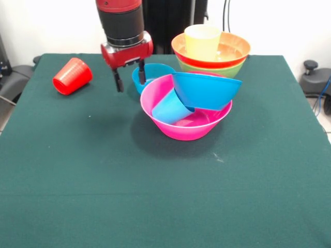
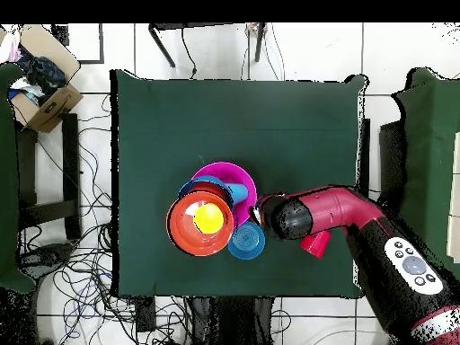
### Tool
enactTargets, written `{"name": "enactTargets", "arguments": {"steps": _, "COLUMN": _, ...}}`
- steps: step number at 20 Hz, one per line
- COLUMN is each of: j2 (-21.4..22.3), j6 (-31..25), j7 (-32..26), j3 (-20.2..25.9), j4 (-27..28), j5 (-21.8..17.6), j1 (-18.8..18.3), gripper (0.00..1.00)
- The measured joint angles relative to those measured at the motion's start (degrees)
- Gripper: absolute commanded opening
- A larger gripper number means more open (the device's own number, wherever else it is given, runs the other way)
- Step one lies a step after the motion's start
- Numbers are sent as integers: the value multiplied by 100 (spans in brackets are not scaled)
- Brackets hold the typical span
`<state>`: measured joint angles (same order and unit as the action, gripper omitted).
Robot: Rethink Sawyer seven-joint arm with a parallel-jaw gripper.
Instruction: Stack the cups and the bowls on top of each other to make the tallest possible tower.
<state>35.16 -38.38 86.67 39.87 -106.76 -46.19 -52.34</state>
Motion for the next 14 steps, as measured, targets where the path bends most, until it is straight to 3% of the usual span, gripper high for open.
{"name": "enactTargets", "arguments": {"steps": 14, "j2": 61, "j6": -106, "j7": 0, "j3": -132, "j4": -356, "j5": 54, "j1": 169, "gripper": 100}}
